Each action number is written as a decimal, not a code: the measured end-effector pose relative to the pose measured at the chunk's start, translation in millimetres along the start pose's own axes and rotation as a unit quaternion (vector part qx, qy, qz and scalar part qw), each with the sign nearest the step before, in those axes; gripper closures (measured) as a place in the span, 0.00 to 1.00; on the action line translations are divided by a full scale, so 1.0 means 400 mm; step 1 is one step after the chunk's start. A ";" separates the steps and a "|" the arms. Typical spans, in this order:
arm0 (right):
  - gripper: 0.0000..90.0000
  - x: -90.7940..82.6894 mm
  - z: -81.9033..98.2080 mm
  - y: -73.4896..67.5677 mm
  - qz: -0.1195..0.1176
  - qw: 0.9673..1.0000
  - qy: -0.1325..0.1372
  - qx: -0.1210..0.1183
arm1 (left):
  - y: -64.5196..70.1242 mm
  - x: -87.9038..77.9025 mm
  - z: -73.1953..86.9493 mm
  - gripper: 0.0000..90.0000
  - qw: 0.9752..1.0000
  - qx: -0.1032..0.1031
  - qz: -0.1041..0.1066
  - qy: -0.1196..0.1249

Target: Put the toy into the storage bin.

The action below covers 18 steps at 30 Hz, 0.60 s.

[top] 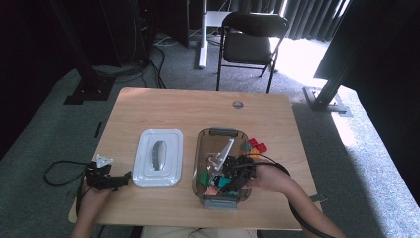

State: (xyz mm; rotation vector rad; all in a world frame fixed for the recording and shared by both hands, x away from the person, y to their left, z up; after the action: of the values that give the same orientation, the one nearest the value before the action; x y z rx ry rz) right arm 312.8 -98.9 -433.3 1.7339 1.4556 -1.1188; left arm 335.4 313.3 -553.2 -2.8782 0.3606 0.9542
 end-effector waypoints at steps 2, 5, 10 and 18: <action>0.65 0.005 -0.003 0.002 0.001 1.000 -0.002 -0.002 | 0.000 0.000 0.000 0.01 1.000 0.000 0.000 0.000; 0.65 0.024 -0.012 0.000 -0.009 1.000 -0.020 -0.006 | 0.000 0.000 0.000 0.01 1.000 0.000 0.000 0.000; 0.65 0.050 -0.017 0.001 -0.021 0.999 -0.043 -0.016 | 0.000 0.000 0.000 0.01 1.000 0.000 0.000 -0.001; 0.65 0.077 -0.014 -0.003 -0.038 0.997 -0.060 -0.019 | 0.000 0.000 0.000 0.01 1.000 0.000 0.000 0.000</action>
State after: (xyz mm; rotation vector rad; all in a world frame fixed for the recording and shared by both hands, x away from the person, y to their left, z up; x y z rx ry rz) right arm 314.3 -79.5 -457.9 1.5679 1.4702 -1.2063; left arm 335.4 313.3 -553.2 -2.8786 0.3609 0.9535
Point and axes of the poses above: each handheld gripper's, and its own axes: x roughly forward along the jaws, z roughly out of its underside, y roughly to its right, the point moved 4 cm from there along x, roughly forward along the jaws, and after that the axes turned 10 degrees about y, right-handed, at the moved point
